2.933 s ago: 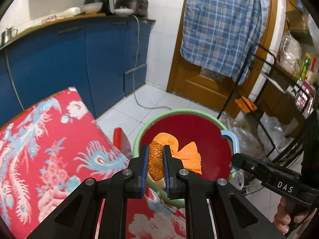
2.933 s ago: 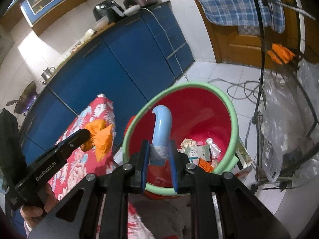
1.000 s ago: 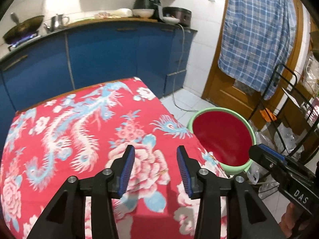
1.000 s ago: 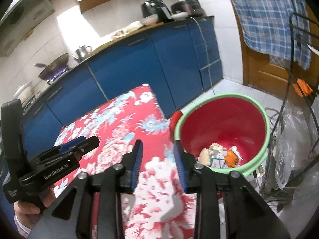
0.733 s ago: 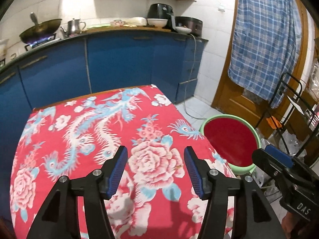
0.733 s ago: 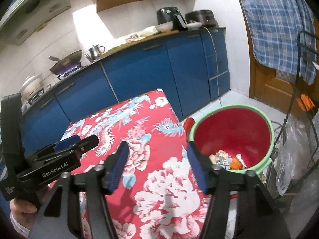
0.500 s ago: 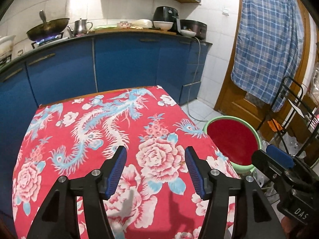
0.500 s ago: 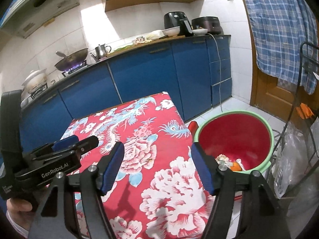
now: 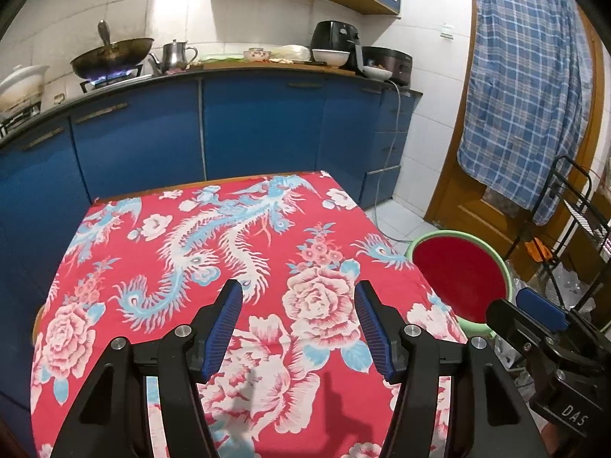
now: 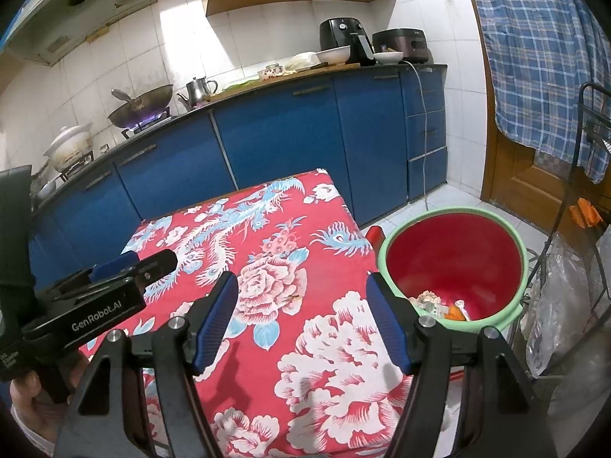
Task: Collect trash
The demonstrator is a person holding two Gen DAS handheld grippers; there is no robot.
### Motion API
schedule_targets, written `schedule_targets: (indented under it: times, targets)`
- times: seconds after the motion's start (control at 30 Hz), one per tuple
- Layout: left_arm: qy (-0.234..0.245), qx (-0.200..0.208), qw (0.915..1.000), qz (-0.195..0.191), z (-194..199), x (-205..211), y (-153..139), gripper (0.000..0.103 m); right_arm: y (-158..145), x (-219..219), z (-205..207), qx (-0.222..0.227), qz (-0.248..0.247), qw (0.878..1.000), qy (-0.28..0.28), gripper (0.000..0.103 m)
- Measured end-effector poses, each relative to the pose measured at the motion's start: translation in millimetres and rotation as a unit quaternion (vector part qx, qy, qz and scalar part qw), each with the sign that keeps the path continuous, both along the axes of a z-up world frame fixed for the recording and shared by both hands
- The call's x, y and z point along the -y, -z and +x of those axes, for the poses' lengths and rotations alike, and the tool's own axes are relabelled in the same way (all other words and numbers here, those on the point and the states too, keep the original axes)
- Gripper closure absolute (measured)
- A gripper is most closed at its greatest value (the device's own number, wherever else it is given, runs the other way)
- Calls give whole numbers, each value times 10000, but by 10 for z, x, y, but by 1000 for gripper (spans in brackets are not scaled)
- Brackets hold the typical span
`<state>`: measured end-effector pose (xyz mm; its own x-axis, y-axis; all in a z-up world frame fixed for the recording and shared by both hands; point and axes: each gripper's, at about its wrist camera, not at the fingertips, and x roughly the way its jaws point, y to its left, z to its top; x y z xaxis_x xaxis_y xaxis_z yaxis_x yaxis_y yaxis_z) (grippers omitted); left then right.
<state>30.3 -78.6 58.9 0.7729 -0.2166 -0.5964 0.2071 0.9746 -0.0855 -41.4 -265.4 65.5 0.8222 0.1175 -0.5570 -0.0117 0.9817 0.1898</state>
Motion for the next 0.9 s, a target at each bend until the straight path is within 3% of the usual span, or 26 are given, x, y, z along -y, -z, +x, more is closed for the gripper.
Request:
schedule_targets:
  times: [0.9]
  targets:
    - [-55,64,10000,37,-23,-27,-8,40,-8,-3,6,-8,1,10000,2,33]
